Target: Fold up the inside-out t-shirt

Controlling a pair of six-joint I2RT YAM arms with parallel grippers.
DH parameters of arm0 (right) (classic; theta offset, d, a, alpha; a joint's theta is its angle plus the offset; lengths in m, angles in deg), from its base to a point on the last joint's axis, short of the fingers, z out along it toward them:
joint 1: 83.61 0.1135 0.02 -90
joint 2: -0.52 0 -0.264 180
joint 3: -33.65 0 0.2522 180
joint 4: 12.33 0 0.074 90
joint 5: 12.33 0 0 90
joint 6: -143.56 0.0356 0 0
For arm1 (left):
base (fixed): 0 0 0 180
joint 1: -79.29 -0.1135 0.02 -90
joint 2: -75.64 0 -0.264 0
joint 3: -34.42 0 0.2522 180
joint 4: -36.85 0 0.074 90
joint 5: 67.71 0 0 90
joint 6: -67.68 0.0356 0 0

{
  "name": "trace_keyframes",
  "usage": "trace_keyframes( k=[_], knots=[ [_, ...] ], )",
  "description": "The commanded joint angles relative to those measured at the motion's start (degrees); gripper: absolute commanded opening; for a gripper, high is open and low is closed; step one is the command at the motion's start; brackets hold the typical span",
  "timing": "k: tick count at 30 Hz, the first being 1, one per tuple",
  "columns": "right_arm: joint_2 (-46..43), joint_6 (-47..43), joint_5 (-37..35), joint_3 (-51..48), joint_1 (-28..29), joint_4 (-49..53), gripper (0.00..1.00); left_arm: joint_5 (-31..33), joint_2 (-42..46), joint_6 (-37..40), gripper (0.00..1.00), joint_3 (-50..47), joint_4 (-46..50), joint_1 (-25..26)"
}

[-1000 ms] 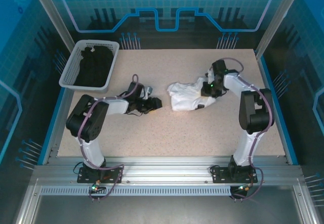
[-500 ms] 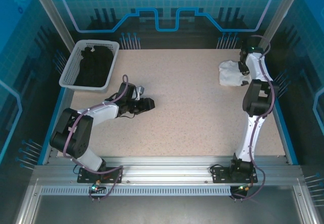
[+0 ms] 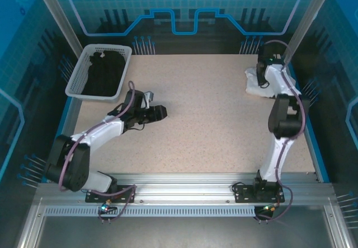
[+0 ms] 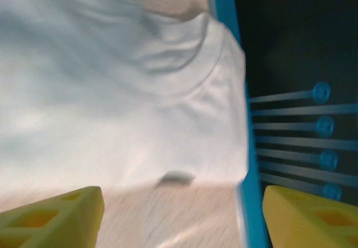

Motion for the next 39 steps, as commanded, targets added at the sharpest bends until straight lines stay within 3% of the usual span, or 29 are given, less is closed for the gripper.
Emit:
trace_keyframes(
  k=[1, 4, 7, 12, 19, 23, 26, 30, 32, 39],
  knots=[
    [-17.95, 5.01, 10.97, -15.29, 3.79, -12.17, 0.87, 10.07, 7.84, 3.9, 0.73, -3.01, 0.71, -1.33],
    [-31.63, 7.02, 13.32, -30.06, 8.74, -19.69, 0.99, 20.93, 16.61, 5.8, 0.86, -7.64, -1.82, -2.38],
    [-42.16, 8.96, 11.15, -42.35, 13.04, -27.59, 1.0, 31.46, 24.62, 8.7, 0.98, -13.45, -7.3, -3.33],
    [-48.4, 11.87, 9.83, -59.29, 13.9, -42.07, 1.0, 40.26, 28.45, 14.66, 0.99, -20.69, -17.9, -6.91],
    [-41.9, 7.35, 7.35, -71.19, 13.46, -63.82, 1.0, 36.99, 15.24, 23.09, 0.99, -27.31, -41.37, -12.36],
    [-36.68, 6.61, 10.71, -71.64, 12.31, -70.45, 1.0, 31.62, 3.04, 25.59, 0.99, -26.84, -52.48, -13.5],
    [-34.03, 5.16, 12.71, -72.08, 10.99, -76.48, 1.0, 30.58, 0.2, 27.46, 0.99, -24.62, -51.3, -13.5],
    [-28.88, 7.49, 18.6, -74.45, 7.02, -86.19, 1.0, 28.17, -11.27, 28.78, 0.99, -26.12, -66.57, -14.38],
    [-28.95, 7.84, 19.68, -73.13, 6.83, -83.14, 1.0, 25.38, -8.91, 27.93, 0.99, -23.01, -56.62, -14.9],
    [-23.67, 4.06, 25.6, -70.47, 7.51, -83.32, 1.0, 23.14, -9.56, 27.59, 0.99, -22.63, -56.69, -16.18]
  ],
)
